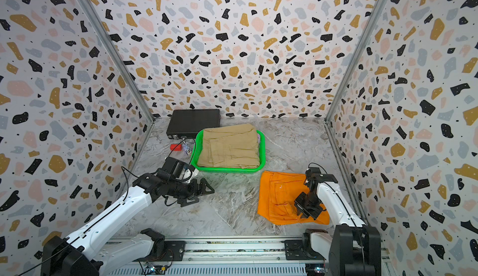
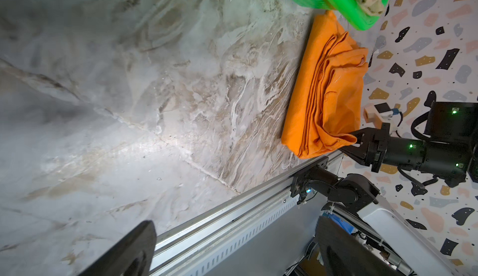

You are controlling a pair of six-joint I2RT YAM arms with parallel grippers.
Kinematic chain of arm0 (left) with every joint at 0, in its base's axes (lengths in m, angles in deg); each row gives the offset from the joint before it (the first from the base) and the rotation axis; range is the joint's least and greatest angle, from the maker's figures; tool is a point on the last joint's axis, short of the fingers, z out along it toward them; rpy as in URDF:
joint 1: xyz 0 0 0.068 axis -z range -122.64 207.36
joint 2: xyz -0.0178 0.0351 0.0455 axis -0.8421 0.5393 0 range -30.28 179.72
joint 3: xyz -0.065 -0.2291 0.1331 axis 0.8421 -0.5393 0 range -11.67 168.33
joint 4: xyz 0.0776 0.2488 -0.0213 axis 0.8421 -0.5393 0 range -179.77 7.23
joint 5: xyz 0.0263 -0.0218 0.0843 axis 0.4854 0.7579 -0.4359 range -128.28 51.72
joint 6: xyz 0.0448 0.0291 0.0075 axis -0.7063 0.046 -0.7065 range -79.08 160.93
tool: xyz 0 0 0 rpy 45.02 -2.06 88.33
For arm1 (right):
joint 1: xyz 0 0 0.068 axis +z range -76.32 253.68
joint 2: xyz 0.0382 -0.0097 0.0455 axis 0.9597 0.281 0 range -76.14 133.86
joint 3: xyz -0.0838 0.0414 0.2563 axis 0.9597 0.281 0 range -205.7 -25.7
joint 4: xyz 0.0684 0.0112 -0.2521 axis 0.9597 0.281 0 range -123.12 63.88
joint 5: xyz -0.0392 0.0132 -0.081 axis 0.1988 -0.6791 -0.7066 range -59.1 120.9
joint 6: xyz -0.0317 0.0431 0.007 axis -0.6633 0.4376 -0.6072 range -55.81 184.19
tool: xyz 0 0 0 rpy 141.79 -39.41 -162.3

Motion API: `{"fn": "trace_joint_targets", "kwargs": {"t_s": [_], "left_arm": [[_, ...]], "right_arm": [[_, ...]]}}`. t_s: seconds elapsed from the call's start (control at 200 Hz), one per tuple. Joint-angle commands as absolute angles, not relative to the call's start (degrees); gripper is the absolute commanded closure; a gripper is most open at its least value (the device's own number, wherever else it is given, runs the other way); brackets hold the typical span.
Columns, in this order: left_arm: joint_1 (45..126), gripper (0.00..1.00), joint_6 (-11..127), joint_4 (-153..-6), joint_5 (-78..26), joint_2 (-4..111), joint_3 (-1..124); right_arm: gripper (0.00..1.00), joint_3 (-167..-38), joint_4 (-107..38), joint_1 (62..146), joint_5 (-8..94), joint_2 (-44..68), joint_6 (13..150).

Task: Put the folded long pants in the basket
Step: Move the long pant to the center of the board.

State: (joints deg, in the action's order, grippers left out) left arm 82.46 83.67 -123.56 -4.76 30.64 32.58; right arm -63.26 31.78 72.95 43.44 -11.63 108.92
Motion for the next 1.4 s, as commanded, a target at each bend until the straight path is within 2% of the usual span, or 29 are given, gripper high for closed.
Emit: {"fn": "trace_joint_targets", "kwargs": {"t_s": [0.0, 0.135, 0.265, 0.446, 0.476, 0.526, 0.561, 0.601, 0.666, 0.716, 0.801, 1.056, 1.126, 1.181, 1.342, 1.392], "left_arm": [[85.81, 0.01, 87.70, -116.89, -5.90, 32.38, 31.12], [90.55, 0.01, 93.64, -106.78, -5.59, 35.47, 27.45], [92.67, 0.02, 99.06, -94.83, -5.15, 39.93, 23.64], [94.74, 0.02, 97.47, -90.40, -5.91, 47.27, 25.48], [94.99, 0.02, 97.28, -90.21, -5.79, 48.58, 25.92], [95.48, 0.02, 97.22, -89.60, -5.59, 50.69, 26.53], [95.87, 0.03, 97.40, -89.25, -5.76, 51.99, 26.73], [96.39, 0.03, 97.85, -88.62, -6.41, 52.95, 26.58], [97.28, 0.04, 98.84, -87.50, -7.61, 54.34, 26.52], [97.81, 0.04, 99.41, -86.86, -7.94, 55.49, 26.89], [98.61, 0.05, 99.33, -86.81, -7.86, 57.72, 28.46], [103.14, 0.15, 100.51, -86.50, -7.98, 65.26, 34.73], [104.45, 0.21, 100.78, -86.41, -8.00, 67.29, 36.27], [105.01, 0.30, 100.90, -86.17, -8.03, 68.56, 36.87], [105.13, 0.80, 100.44, -85.84, -7.05, 70.22, 36.68], [104.96, 0.93, 99.46, -86.63, -6.84, 69.74, 36.76]], "right_arm": [[1.00, -62.08, 38.52, 73.58, 49.24, -14.13, 105.61], [1.00, -58.86, 34.76, 76.34, 55.14, -13.96, 107.43], [1.00, -58.13, 28.41, 83.21, 58.07, -11.58, 112.19], [1.00, -60.05, 22.00, 90.68, 61.10, -8.73, 115.72], [0.94, -60.15, 20.96, 91.50, 61.97, -8.39, 115.94], [0.75, -60.15, 19.28, 92.31, 63.94, -8.52, 116.28], [0.65, -60.25, 18.43, 92.46, 65.34, -9.35, 116.32], [0.58, -60.73, 18.09, 92.49, 66.28, -10.87, 116.19], [0.39, -62.69, 18.93, 92.49, 66.75, -14.30, 115.17], [0.30, -64.42, 20.57, 92.49, 66.62, -16.56, 114.37], [0.24, -67.45, 23.43, 92.48, 67.51, -19.15, 112.61], [0.22, -78.89, 36.57, 92.40, 67.97, -22.12, 104.83], [0.21, -80.36, 38.31, 92.41, 68.64, -23.06, 104.24], [0.21, -80.87, 39.02, 92.40, 68.04, -23.82, 104.10], [0.21, -80.78, 39.13, 92.31, 63.41, -23.67, 103.25], [0.21, -81.72, 39.07, 92.20, 61.43, -22.53, 102.82]]}}
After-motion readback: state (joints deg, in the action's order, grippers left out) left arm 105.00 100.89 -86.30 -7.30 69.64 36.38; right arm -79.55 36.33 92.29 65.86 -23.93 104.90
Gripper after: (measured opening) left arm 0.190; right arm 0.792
